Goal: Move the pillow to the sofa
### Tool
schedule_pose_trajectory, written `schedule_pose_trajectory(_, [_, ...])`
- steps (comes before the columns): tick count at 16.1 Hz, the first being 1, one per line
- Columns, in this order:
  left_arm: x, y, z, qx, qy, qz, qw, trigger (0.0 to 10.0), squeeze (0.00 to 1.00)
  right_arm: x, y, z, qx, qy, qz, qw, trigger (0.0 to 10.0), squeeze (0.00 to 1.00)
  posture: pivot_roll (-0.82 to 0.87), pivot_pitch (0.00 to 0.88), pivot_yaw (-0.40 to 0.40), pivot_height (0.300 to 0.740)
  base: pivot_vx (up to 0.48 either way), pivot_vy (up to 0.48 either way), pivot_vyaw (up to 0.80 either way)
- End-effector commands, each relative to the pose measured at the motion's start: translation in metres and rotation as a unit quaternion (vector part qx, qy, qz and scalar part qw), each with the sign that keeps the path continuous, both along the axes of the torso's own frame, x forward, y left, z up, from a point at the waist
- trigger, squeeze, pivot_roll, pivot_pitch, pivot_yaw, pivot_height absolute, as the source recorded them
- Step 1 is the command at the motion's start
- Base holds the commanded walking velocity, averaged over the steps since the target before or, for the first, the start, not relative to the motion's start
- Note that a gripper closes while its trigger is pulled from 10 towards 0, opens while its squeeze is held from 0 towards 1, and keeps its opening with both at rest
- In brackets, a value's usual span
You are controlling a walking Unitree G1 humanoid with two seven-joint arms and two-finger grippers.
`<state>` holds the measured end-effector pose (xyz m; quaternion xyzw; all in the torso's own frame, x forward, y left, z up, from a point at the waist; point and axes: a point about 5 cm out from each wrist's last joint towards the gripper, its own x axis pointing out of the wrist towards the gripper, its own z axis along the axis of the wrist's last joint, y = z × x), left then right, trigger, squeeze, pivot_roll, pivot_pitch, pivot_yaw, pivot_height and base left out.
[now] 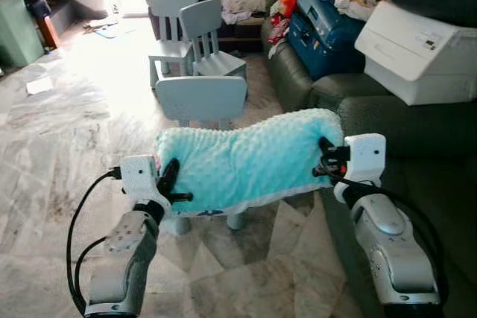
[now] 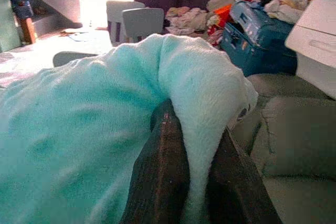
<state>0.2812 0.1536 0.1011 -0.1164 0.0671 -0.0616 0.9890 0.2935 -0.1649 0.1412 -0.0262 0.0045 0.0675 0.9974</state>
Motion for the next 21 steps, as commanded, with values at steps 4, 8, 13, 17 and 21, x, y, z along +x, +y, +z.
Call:
schedule_pose_trajectory(4, [0.0015, -0.0008, 0.0011, 0.002, -0.001, -0.003, 1.0, 10.0, 0.0, 0.0002, -0.0031, 0.005, -0.005, -0.011, -0.002, 1.0, 10.0, 0.0, -0.16, 0.0, -0.007, 0.74, -0.288, 0.0, 0.0])
schedule_pose_trajectory(8, [0.0006, -0.0013, 0.0007, 0.001, 0.001, -0.004, 1.0, 10.0, 0.0, -0.0004, -0.0034, 0.0051, -0.005, -0.011, -0.003, 1.0, 10.0, 0.0, -0.16, 0.0, -0.005, 0.74, -0.33, 0.0, 0.0])
schedule_pose_trajectory(13, [0.0006, -0.001, 0.0003, 0.001, 0.002, -0.004, 1.0, 10.0, 0.0, -0.0001, -0.0032, 0.005, -0.006, -0.01, -0.002, 1.0, 10.0, 0.0, -0.15, 0.0, -0.009, 0.74, -0.329, 0.0, 0.0])
schedule_pose_trajectory(17, [0.0008, -0.0013, -0.0002, 0.001, 0.002, -0.005, 1.0, 10.0, 0.0, 0.0014, -0.0026, 0.0059, -0.006, -0.012, 0.0, 1.0, 10.0, 0.0, -0.15, 0.0, -0.011, 0.74, -0.328, 0.0, 0.0])
schedule_pose_trajectory(21, [0.0014, -0.0015, 0.0005, 0.001, 0.0, -0.006, 1.0, 10.0, 0.0, 0.0023, -0.0027, 0.0064, -0.008, -0.013, 0.0, 1.0, 10.0, 0.0, -0.15, 0.0, -0.011, 0.74, -0.328, 0.0, 0.0])
